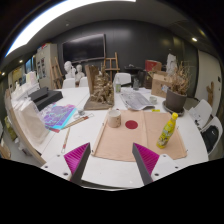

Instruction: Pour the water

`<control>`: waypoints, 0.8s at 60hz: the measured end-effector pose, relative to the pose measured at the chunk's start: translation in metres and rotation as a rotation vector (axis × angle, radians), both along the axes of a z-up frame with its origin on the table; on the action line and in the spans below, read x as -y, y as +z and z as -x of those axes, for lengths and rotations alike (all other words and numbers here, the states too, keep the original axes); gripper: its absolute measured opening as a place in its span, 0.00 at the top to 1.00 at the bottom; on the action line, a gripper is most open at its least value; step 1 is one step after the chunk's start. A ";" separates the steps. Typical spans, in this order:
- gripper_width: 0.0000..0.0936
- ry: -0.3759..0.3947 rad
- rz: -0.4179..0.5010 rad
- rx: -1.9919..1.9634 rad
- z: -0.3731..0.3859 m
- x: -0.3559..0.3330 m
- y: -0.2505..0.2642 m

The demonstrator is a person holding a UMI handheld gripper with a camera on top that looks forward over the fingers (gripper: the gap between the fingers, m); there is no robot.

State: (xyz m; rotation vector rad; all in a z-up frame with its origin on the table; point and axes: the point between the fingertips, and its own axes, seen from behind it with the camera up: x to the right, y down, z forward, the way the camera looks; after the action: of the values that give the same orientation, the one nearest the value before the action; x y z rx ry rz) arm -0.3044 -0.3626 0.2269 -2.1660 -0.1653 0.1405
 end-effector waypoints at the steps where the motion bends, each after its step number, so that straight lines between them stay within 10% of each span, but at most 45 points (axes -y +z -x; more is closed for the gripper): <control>1: 0.08 -0.005 0.000 0.000 -0.002 0.000 -0.001; 48: 0.11 -0.075 -0.198 0.008 -0.269 -0.194 -0.140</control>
State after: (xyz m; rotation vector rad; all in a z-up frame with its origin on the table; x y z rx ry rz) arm -0.0355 -0.1690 0.0868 -1.9723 -0.0981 0.0689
